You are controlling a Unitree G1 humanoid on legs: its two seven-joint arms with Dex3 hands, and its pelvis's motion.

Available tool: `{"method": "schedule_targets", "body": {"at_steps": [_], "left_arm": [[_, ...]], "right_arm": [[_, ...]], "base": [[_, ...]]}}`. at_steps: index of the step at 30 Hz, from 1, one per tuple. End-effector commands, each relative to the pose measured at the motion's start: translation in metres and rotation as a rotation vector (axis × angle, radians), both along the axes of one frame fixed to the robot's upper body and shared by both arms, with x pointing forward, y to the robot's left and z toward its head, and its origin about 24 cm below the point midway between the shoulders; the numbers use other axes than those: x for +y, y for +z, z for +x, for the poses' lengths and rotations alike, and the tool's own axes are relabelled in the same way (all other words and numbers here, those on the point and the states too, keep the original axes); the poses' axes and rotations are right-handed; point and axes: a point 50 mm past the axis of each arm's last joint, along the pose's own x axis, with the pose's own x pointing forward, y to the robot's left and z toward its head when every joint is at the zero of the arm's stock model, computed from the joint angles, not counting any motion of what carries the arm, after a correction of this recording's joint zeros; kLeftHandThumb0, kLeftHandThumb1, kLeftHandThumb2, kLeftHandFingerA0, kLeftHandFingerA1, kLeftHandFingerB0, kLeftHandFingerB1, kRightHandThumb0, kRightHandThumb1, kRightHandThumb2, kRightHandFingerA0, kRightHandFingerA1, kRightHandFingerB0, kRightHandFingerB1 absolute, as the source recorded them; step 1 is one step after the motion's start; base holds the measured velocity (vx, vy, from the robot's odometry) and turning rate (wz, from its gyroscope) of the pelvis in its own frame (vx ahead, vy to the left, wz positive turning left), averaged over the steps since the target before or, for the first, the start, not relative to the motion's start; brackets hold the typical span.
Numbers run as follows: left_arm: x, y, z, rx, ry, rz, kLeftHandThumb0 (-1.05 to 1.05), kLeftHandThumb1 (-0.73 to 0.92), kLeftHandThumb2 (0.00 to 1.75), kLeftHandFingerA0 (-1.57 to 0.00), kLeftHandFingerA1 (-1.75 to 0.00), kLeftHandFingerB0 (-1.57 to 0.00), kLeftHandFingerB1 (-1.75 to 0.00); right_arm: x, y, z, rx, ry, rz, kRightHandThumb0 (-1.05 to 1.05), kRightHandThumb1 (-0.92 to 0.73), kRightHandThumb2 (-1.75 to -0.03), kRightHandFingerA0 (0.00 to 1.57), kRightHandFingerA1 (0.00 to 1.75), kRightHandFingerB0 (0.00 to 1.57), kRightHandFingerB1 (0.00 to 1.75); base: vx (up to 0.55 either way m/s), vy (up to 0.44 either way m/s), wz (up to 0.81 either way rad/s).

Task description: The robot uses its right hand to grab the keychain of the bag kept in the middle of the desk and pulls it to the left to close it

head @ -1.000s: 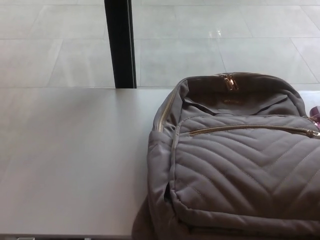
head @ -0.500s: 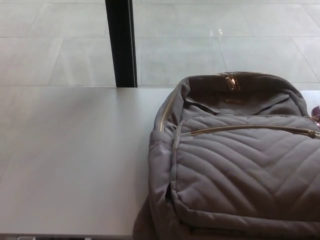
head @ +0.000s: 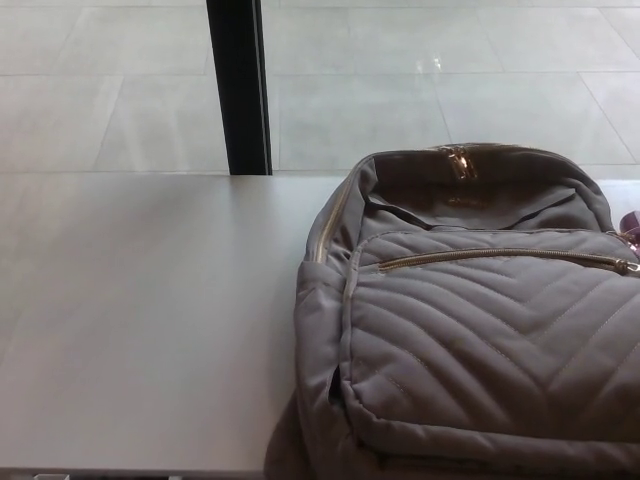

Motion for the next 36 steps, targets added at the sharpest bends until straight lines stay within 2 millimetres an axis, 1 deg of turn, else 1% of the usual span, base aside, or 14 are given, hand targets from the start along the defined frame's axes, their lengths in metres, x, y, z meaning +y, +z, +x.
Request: {"method": "schedule_targets", "body": {"at_steps": [1, 2, 8, 11, 12, 16, 21, 24, 27, 28, 30, 31, 35, 36], "left_arm": [[0.005, 0.004, -0.001, 0.004, -0.004, 0.019, -0.75, 0.52, 0.95, -0.48, -0.70, -0.28, -0.55], [0.005, 0.004, 0.000, 0.010, -0.015, 0.030, -0.77, 0.70, 0.61, -0.51, -0.67, -0.32, -0.45], [0.007, 0.004, -0.002, 0.010, 0.008, 0.023, -0.76, 0.54, 0.96, -0.51, -0.72, -0.29, -0.54], [0.008, 0.005, -0.003, 0.003, 0.015, 0.021, -0.80, 0.69, 0.60, -0.54, -0.66, -0.32, -0.43], [0.008, 0.005, -0.003, 0.001, 0.016, 0.014, -0.87, 0.56, 0.99, -0.51, -0.70, -0.26, -0.52], [0.006, 0.004, -0.004, -0.006, 0.023, -0.002, -0.84, 0.70, 0.61, -0.51, -0.70, -0.33, -0.48], [0.006, 0.004, -0.003, -0.008, 0.020, -0.006, -0.77, 0.59, 1.00, -0.50, -0.71, -0.30, -0.56], [0.006, 0.003, -0.005, -0.014, 0.025, -0.020, -0.76, 0.76, 0.63, -0.51, -0.67, -0.32, -0.45], [0.007, 0.004, -0.005, -0.013, 0.035, -0.017, -0.80, 0.61, 1.01, -0.52, -0.71, -0.29, -0.55], [0.007, 0.004, -0.005, -0.015, 0.028, -0.017, -0.77, 0.78, 0.63, -0.52, -0.66, -0.31, -0.44], [0.007, 0.004, -0.003, -0.010, 0.030, -0.005, -0.78, 0.61, 1.04, -0.50, -0.70, -0.25, -0.54], [0.006, 0.004, -0.003, -0.013, 0.033, -0.012, -0.76, 0.60, 1.04, -0.49, -0.70, -0.25, -0.54], [0.005, 0.004, -0.003, -0.022, 0.021, -0.025, -0.79, 0.80, 0.64, -0.50, -0.65, -0.30, -0.44], [0.004, 0.003, -0.002, -0.023, 0.017, -0.025, -0.78, 0.81, 0.64, -0.50, -0.65, -0.29, -0.44]], "right_arm": [[-0.008, 0.014, -0.006, -0.034, -0.023, -0.100, -0.50, -0.55, -0.85, 0.51, 0.62, 0.39, 0.52], [-0.007, 0.016, -0.007, -0.047, -0.020, -0.093, -0.49, -0.55, -0.85, 0.51, 0.62, 0.40, 0.53], [0.000, 0.018, -0.009, -0.092, 0.018, -0.111, -0.40, -0.69, -0.59, 0.60, 0.54, 0.50, 0.44], [0.000, 0.014, -0.013, -0.081, 0.038, -0.110, -0.43, -0.72, -0.60, 0.60, 0.55, 0.49, 0.44], [-0.002, 0.008, -0.016, -0.076, 0.042, -0.109, -0.47, -0.75, -0.62, 0.60, 0.53, 0.51, 0.45], [-0.007, 0.001, -0.021, -0.034, 0.044, -0.138, -0.53, -0.77, -0.63, 0.58, 0.53, 0.50, 0.44], [-0.013, -0.013, -0.029, 0.000, 0.052, -0.105, -0.63, -0.63, -0.96, 0.52, 0.66, 0.45, 0.56], [-0.016, -0.017, -0.031, 0.012, 0.062, -0.143, -0.64, -0.82, -0.65, 0.55, 0.56, 0.48, 0.44], [-0.021, -0.021, -0.033, 0.042, 0.045, -0.208, -0.60, -0.81, -0.65, 0.56, 0.56, 0.47, 0.43], [-0.022, -0.022, -0.033, 0.051, 0.038, -0.217, -0.60, -0.81, -0.65, 0.55, 0.53, 0.48, 0.43], [-0.025, -0.024, -0.035, 0.066, 0.025, -0.209, -0.57, -0.81, -0.64, 0.52, 0.49, 0.47, 0.42], [-0.024, -0.024, -0.035, 0.070, 0.027, -0.202, -0.52, -0.64, -1.04, 0.48, 0.63, 0.33, 0.53], [-0.013, -0.021, -0.031, 0.048, 0.064, -0.198, -0.49, -0.62, -1.03, 0.50, 0.63, 0.34, 0.53], [-0.011, -0.020, -0.030, 0.041, 0.071, -0.194, -0.58, -0.72, -0.67, 0.55, 0.48, 0.45, 0.42]], "base": [[0.00, 0.000, 0.00], [0.00, 0.000, 0.00], [0.00, 0.000, 0.00], [0.00, 0.000, 0.00], [0.00, 0.000, 0.00], [0.00, 0.000, 0.00], [0.00, 0.000, 0.00], [0.00, 0.000, 0.00], [0.00, 0.000, 0.00], [0.00, 0.000, 0.00], [0.00, 0.000, 0.00], [0.00, 0.000, 0.00], [0.00, 0.000, 0.00], [0.00, 0.000, 0.00]]}}
